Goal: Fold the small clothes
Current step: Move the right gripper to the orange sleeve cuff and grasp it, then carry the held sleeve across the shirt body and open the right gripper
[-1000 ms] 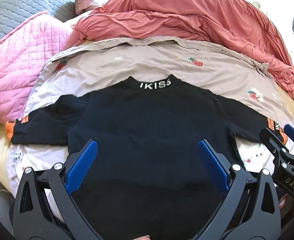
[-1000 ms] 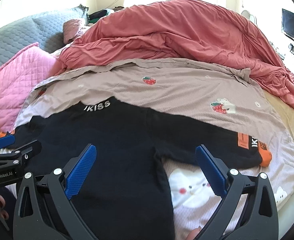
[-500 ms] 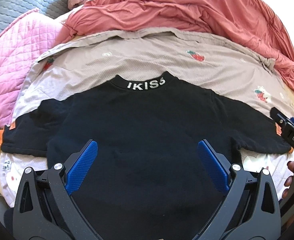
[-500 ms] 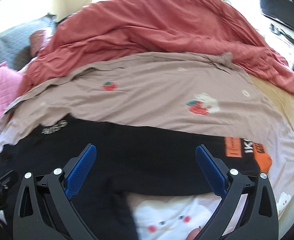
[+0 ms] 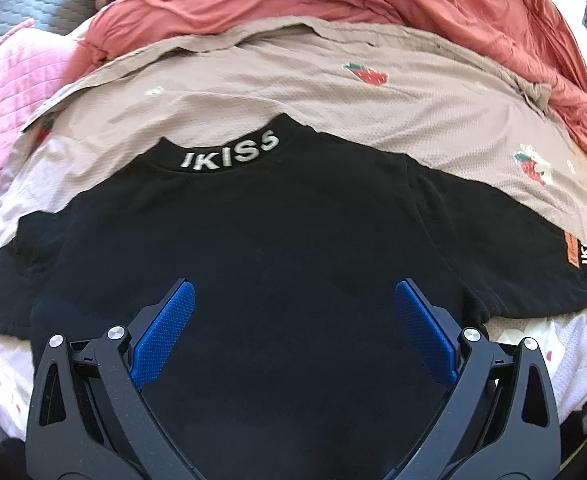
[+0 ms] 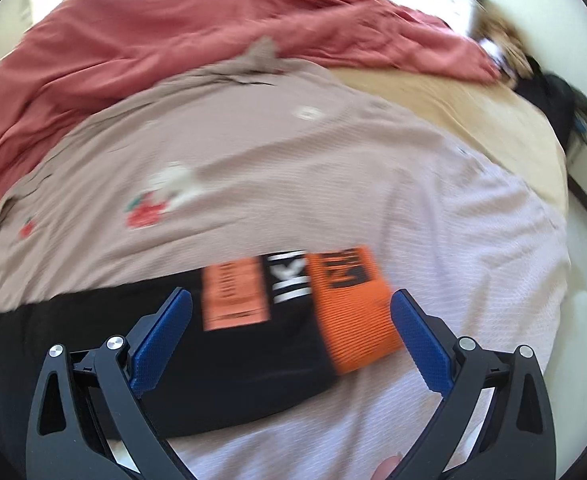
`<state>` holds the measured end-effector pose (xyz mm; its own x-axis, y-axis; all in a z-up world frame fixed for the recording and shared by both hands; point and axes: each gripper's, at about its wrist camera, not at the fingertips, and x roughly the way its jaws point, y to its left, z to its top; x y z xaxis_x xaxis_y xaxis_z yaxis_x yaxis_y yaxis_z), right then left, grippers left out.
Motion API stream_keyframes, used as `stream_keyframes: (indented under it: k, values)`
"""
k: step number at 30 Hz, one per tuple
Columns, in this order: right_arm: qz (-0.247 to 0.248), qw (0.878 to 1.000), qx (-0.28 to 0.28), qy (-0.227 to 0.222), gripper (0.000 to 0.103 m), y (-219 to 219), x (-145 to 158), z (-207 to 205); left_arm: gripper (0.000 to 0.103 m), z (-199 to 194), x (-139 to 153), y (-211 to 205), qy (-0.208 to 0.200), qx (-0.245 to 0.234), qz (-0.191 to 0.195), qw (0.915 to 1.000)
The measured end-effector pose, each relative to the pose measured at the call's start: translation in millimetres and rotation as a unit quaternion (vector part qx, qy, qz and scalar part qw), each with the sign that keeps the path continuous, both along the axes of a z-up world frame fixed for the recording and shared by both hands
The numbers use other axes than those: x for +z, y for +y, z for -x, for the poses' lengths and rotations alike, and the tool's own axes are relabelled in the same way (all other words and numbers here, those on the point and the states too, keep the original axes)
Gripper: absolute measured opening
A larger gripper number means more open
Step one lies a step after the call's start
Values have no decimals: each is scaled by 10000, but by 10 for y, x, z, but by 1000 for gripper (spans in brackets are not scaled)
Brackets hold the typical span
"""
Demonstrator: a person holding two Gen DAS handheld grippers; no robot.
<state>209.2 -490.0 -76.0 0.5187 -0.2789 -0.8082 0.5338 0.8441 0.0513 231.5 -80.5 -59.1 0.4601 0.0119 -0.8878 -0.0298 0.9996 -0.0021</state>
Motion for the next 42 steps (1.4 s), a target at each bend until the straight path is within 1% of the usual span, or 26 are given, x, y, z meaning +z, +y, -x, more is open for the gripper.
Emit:
stream_keyframes:
  k: [5, 6, 7, 8, 9, 10, 12, 15, 18, 20, 21, 22, 24, 25, 26, 28, 29, 31, 34, 35, 37, 38, 39, 40, 41, 42]
  values:
    - [-209, 9986, -220, 425, 98, -294, -248, -46, 94, -123, -149, -50, 105, -108, -22, 9999]
    - [-310, 9981, -211, 484, 97, -325, -305, -44, 94, -146, -188, -52, 143, -113, -3, 9998]
    - [-382, 9977, -191, 525, 93, -335, -342, -54, 94, -155, -217, -52, 166, -119, 11, 9998]
    - [-453, 9972, -154, 583, 67, -329, -387, -59, 94, -167, -249, -47, 189, -117, 2, 9998]
    - [-483, 9968, -75, 632, 50, -313, -416, -69, 94, -179, -285, -41, 193, -110, -30, 9997]
    - [-446, 9971, -24, 617, 48, -300, -414, -66, 94, -187, -320, -34, 177, -106, -72, 9998]
    - [-501, 9978, 84, 425, 28, -260, -349, -37, 94, -195, -375, -16, 162, -82, -116, 9998]
    - [-471, 9983, 337, 102, 20, -161, -223, -29, 94, -210, -468, 21, 193, -12, -120, 9997]
    - [-814, 9909, 883, -608, 17, -17, -22, -11, 94, -210, -538, 61, 187, 17, -44, 9998]
    - [-753, 9852, 1290, -838, 15, 185, 106, -10, 94, -195, -535, 76, 111, -7, -8, 9999]
    - [-815, 9803, 1514, -975, 14, 294, 165, -13, 94, -179, -522, 95, 85, -14, 15, 10000]
    - [-996, 9733, 1739, -1115, 13, 444, 232, -22, 94, -165, -507, 118, 82, -1, 39, 10000]
    - [-1150, 9624, 2121, -1245, 11, 688, 339, -100, 94, -108, -443, 224, 45, 100, 188, 9998]
    - [-1187, 9536, 2421, -1340, 11, 910, 416, -136, 94, -81, -414, 285, 13, 161, 255, 9995]
    - [-1251, 9471, 2615, -1375, 11, 1045, 452, -182, 94, -52, -380, 356, -21, 226, 295, 9993]
    - [-1660, 9257, 3106, -1379, 11, 1435, 479, -295, 94, 3, -315, 525, -79, 366, 320, 9988]
    - [-1786, 9172, 3305, -1326, 11, 1591, 460, -377, 94, 32, -277, 628, -123, 446, 319, 9984]
    - [-1831, 9076, 3593, -1170, 11, 1884, 394, -481, 94, 61, -224, 752, -174, 516, 344, 9979]
    - [-1896, 8907, 4050, -814, 11, 2327, 160, -583, 94, 108, -172, 937, -190, 627, 505, 9966]
    - [-1872, 8892, 4109, -734, 14, 2406, 98, -571, 94, 122, -168, 966, -195, 651, 547, 9962]
    - [-1929, 8782, 4341, -561, 16, 2567, -43, -554, 94, 140, -166, 1022, -188, 699, 644, 9953]
    - [-1996, 8727, 4431, -478, 22, 2610, -81, -531, 94, 146, -169, 1030, -181, 708, 699, 9949]
    - [-2097, 8654, 4529, -455, 31, 2628, -94, -523, 94, 148, -170, 1035, -171, 713, 800, 9941]
    - [-2176, 8594, 4600, -500, 36, 2636, -87, -509, 94, 152, -167, 1033, -176, 727, 881, 9933]
    - [-2215, 8530, 4684, -625, 44, 2607, -21, -483, 94, 146, -159, 1019, -189, 729, 964, 9925]
    - [-2196, 8515, 4704, -738, 46, 2565, 41, -476, 94, 132, -140, 971, -227, 689, 1075, 9916]
